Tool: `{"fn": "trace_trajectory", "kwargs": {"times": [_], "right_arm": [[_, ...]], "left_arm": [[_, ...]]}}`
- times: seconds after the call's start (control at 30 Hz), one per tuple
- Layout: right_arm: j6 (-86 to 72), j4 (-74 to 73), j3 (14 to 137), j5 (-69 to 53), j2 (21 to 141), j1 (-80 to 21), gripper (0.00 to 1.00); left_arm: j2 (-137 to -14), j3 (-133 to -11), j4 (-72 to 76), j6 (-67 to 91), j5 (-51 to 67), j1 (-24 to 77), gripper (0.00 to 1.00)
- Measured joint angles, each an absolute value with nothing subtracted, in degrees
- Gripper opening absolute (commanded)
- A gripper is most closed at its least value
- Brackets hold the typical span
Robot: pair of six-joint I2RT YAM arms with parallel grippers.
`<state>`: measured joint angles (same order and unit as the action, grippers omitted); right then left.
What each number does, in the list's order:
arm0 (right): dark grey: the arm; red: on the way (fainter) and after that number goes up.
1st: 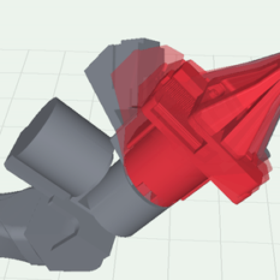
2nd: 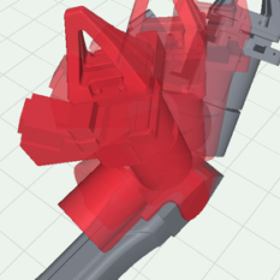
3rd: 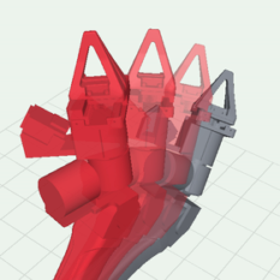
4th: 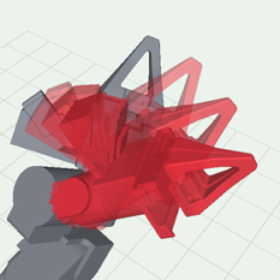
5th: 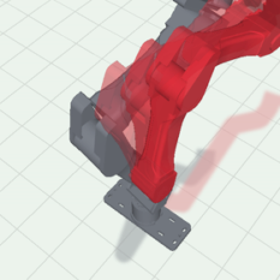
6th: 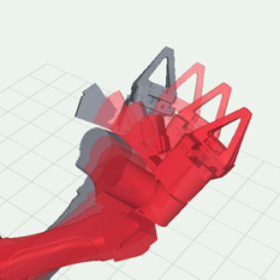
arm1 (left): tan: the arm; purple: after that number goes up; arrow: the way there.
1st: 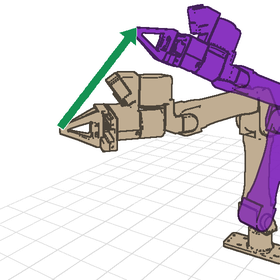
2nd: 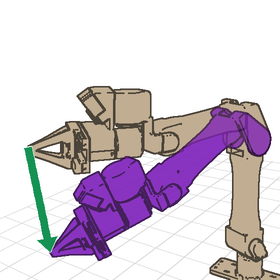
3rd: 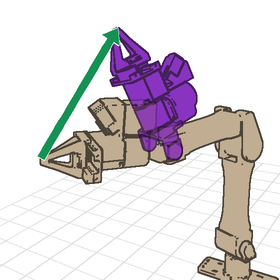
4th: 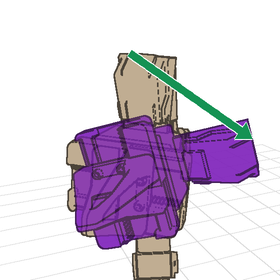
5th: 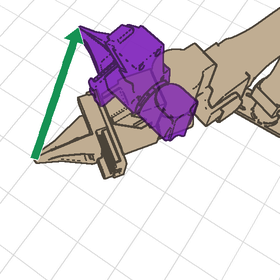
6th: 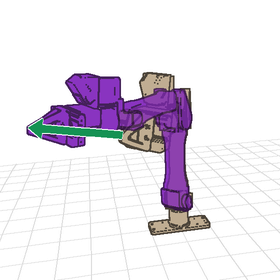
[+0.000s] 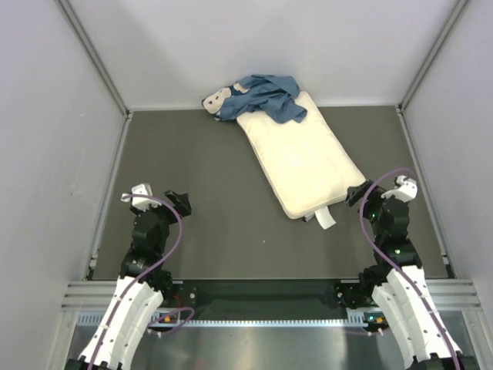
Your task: Put the pillow into the pillowcase
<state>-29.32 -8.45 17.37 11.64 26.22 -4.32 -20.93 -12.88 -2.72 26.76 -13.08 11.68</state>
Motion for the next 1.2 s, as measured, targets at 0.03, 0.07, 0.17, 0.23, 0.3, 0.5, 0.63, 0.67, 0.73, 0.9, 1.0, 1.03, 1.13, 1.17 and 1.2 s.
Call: {"fn": "trace_trajectory", "kwargs": {"times": [0.03, 0.07, 0.17, 0.23, 0.3, 0.5, 0.63, 0.67, 0.73, 0.9, 1.0, 1.03, 1.13, 1.17, 1.2], "right_arm": [[-28.8, -7.8, 17.7, 10.0, 27.3, -4.3, 1.00], [-28.3, -7.4, 18.6, 8.5, 29.0, -4.3, 1.00], [-27.0, -6.3, 25.7, 2.4, 39.0, -4.3, 1.00], [-26.8, -4.8, 32.7, -1.3, 47.1, -4.4, 1.00], [-26.8, -2.4, 38.7, -3.9, 54.5, -5.0, 1.00], [-26.0, 0.8, 59.2, -5.2, 76.2, -11.0, 1.00], [-25.4, 1.8, 73.2, -5.5, 90.5, -14.0, 1.00], [-25.3, 2.1, 76.1, -5.4, 93.7, -14.4, 1.00], [-25.4, 2.5, 81.8, -5.5, 100.2, -15.4, 1.00], [-25.8, 2.7, 94.1, -5.4, 113.5, -17.3, 1.00], [-25.8, 3.8, 102.1, -4.5, 121.6, -18.7, 1.00], [-25.7, 4.1, 104.8, -4.1, 124.4, -19.2, 1.00], [-26.5, 4.3, 112.4, -2.8, 131.9, -20.5, 0.98], [-27.2, 4.1, 114.5, -2.6, 134.1, -20.9, 0.90], [-27.7, 4.3, 116.3, -2.4, 135.9, -21.2, 0.77]], "left_arm": [[-21.2, -12.8, -2.7, 27.3, -13.4, 11.7, 0.99], [-21.5, -12.8, -2.7, 27.8, -13.8, 11.7, 0.99], [-22.5, -12.5, -2.7, 29.0, -15.9, 11.7, 0.99], [-22.7, -12.2, -2.7, 29.5, -16.4, 11.7, 0.99], [-22.8, -12.0, -2.8, 29.9, -16.4, 11.7, 0.99], [-23.6, -12.0, -2.7, 30.1, -16.1, 11.7, 0.99], [-24.3, -12.0, -2.7, 30.1, -15.7, 11.7, 0.99], [-24.3, -11.9, -2.7, 30.1, -15.6, 11.7, 0.99], [-24.3, -11.9, -2.6, 30.0, -15.0, 11.7, 0.99], [-24.3, -11.8, -2.1, 29.9, -13.9, 11.7, 0.98], [-24.6, -11.8, -1.6, 29.9, -13.6, 11.7, 0.98], [-24.8, -11.8, -1.4, 29.9, -13.5, 11.7, 0.98], [-26.1, -11.8, -1.0, 29.9, -13.2, 11.7, 0.97], [-26.5, -11.8, -0.9, 29.9, -13.1, 11.7, 0.97], [-27.0, -11.8, -0.8, 29.9, -13.0, 11.7, 0.96]]}}
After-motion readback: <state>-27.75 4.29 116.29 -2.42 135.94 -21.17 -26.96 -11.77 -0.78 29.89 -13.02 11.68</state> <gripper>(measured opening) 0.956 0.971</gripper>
